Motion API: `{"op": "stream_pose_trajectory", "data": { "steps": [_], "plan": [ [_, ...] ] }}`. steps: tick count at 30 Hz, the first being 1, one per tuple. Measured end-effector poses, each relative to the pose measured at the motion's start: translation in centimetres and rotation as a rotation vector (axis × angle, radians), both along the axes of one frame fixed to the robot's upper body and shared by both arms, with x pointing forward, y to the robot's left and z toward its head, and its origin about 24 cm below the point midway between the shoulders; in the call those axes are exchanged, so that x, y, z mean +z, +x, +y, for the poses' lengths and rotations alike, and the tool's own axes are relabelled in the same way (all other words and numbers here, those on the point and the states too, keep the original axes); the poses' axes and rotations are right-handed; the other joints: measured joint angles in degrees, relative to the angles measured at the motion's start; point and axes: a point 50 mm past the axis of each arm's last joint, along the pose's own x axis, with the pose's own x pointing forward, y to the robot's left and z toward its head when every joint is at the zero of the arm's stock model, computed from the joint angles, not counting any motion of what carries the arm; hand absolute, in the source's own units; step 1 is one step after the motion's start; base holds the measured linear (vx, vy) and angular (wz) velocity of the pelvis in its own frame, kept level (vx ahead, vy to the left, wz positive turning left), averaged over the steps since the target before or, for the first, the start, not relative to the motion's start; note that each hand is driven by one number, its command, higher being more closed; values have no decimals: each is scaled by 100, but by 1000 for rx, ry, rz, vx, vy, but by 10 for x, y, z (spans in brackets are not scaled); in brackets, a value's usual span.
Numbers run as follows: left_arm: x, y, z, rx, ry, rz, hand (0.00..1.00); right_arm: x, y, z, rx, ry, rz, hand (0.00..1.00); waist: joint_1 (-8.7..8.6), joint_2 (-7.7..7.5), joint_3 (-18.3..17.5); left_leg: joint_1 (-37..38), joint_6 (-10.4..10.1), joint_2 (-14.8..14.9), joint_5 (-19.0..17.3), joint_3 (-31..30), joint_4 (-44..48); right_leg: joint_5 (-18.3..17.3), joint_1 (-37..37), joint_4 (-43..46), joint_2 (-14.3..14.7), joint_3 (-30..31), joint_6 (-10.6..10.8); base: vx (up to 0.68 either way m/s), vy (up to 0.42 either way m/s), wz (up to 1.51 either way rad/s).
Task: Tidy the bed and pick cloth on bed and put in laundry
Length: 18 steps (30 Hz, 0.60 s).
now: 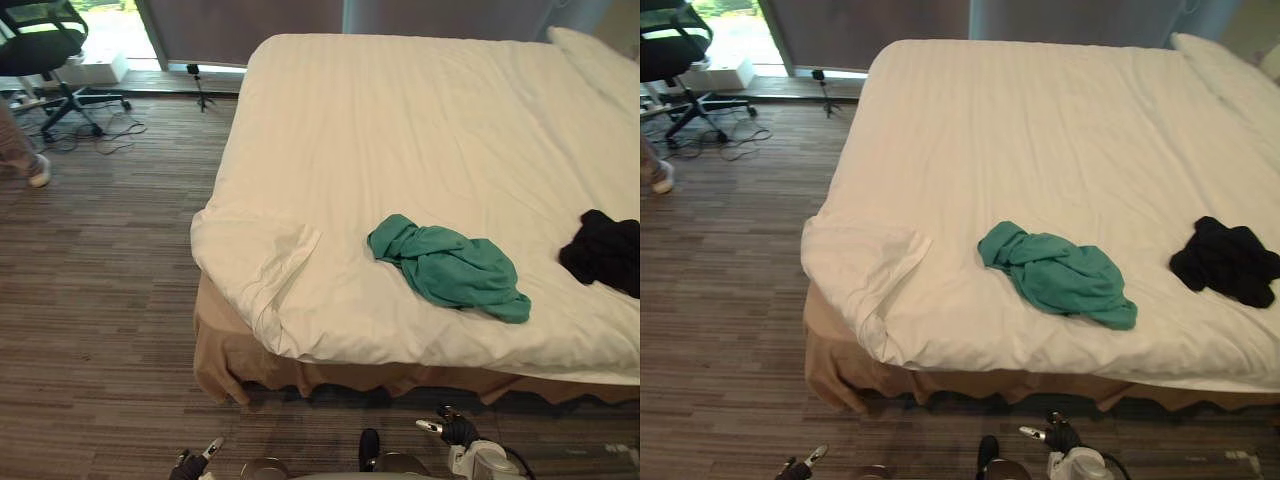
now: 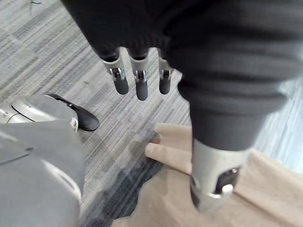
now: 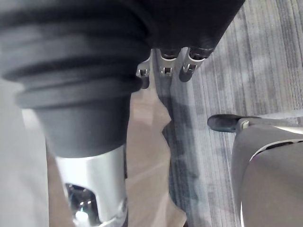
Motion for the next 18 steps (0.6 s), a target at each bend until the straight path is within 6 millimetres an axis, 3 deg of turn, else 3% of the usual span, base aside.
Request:
{"op": "stream_pose_trajectory", "data": {
  "steps": [2,3,4,6,7,9,11,12,18],
  "plan": [
    [4,-2,14,65,52,-14,0,0,-3,-5,-37,-1,10,0,-40,25,-10,2,-5,5,3,68,-85,4,43,-101,20,-47,6,-31,-1,28],
    [14,3,37,120,123,-57,0,-1,-10,-8,-63,3,24,0,-71,30,-13,-3,-6,2,1,132,-109,19,89,-149,21,-89,18,-56,15,22],
    [18,5,44,132,147,-76,0,-1,-12,-9,-69,4,28,0,-73,30,-13,-1,-6,1,1,133,-119,23,111,-166,21,-105,23,-63,21,31],
    [71,32,114,176,400,-277,0,-4,-29,-10,-74,8,63,0,-70,66,-89,-4,-70,23,-53,287,-274,101,136,-306,64,-194,66,-72,31,22],
    [86,40,128,174,464,-324,0,-4,-31,-10,-75,6,65,0,-70,86,-99,-15,-124,43,-95,324,-296,153,142,-369,91,-199,62,-70,36,1],
    [153,72,171,152,702,-516,0,-7,-35,-4,-73,8,70,0,-61,92,-123,-110,-135,-13,-102,476,-288,444,176,-711,89,-104,87,-73,25,-19],
    [186,92,181,129,783,-625,0,-7,-40,-4,-70,2,83,0,-59,110,-140,-79,-114,-69,-114,542,-281,549,236,-834,47,-54,104,-45,42,-18],
    [212,112,183,90,833,-713,0,-8,-44,-4,-64,-3,93,0,-83,169,-200,-69,-89,-106,-128,584,-276,568,225,-835,1,-7,128,-29,47,-14],
    [286,173,169,-148,906,-980,0,-8,-54,-4,-76,-14,113,0,-141,283,-295,22,-71,-147,-145,835,-324,599,139,-835,-5,127,151,-5,17,-21]
  ]
}}
